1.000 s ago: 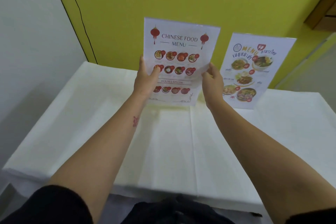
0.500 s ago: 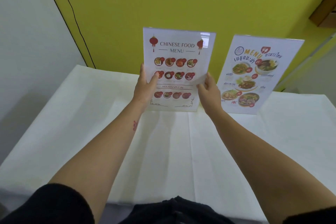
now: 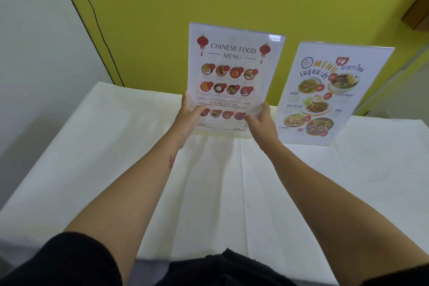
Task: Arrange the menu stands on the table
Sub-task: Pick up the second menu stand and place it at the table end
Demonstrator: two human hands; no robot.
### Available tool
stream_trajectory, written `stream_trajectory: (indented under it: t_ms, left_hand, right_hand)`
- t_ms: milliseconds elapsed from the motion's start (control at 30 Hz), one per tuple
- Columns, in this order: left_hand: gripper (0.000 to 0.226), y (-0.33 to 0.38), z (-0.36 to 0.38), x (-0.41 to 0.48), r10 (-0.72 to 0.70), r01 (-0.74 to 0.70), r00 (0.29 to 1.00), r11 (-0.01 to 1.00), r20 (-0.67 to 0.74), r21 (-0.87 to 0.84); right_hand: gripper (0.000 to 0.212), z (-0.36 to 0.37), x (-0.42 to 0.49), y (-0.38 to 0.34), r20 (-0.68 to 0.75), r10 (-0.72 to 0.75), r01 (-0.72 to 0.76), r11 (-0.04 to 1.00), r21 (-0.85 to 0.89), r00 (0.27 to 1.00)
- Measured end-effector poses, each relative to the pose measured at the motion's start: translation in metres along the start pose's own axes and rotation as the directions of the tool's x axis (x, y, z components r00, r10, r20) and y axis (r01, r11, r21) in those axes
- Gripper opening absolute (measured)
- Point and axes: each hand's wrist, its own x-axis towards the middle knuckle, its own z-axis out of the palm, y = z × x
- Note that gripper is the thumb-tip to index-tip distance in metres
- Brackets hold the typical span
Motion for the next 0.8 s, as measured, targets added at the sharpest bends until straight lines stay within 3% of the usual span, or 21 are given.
stream_trajectory:
  t_ms: [467,800]
  left_hand:
    - [0.082,-0.017,-0.009,0.005,-0.114,0.110,0.992,0.989,0.045,0.096]
    - [0.069,-0.021,-0.024,0.002,-0.065,0.063,0.988,0.998,0.140,0.017]
  right_hand:
    - [0.075,0.003,-0.001,0.008,0.079,0.047,-0.038,0.994,-0.101,0.996]
    - [0.071,0.010,-0.004,0.005,-0.001,0.112,-0.112,0.989,-0.097,0.994]
